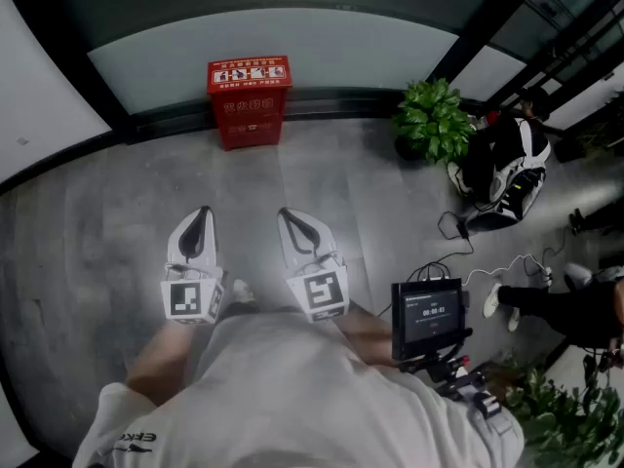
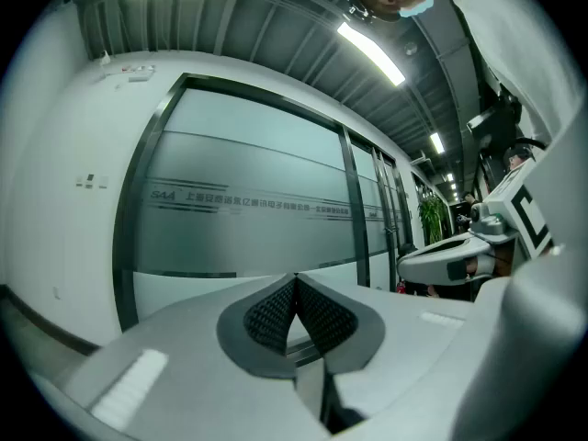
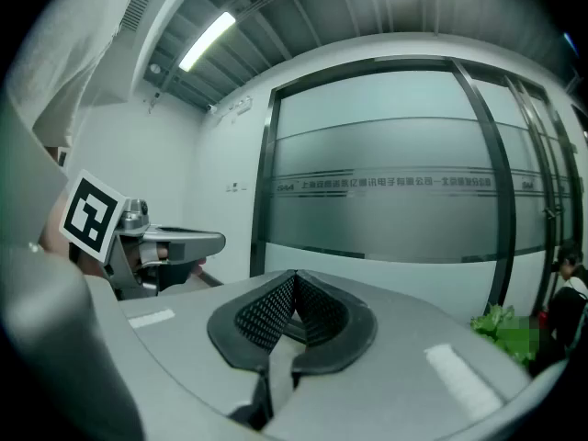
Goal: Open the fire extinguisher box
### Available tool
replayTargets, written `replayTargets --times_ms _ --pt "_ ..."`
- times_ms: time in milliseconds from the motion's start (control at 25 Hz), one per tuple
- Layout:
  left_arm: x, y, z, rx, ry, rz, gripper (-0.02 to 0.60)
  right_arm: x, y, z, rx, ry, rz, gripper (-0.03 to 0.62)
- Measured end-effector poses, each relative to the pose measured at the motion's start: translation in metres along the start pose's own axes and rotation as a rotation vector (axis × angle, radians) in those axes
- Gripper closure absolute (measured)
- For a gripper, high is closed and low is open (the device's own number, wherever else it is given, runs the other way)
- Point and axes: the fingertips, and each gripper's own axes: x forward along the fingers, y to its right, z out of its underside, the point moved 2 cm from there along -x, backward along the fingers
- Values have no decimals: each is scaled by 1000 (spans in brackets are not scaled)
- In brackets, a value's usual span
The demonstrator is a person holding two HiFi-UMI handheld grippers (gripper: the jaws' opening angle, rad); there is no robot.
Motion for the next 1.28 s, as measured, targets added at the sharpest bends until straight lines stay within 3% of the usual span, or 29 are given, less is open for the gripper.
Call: replayTargets --times_ms 280,560,840,1280 --pt "34 -82 1 -4 12 47 578 83 -28 -16 1 -11 53 580" --pt "74 -136 7 2 5 30 580 144 -26 -16 10 -16 79 580" --pt "140 -174 26 25 -15 14 578 219 1 -5 22 -29 63 580" --pt "282 -225 33 105 -71 20 578 332 78 -3 71 -40 69 580"
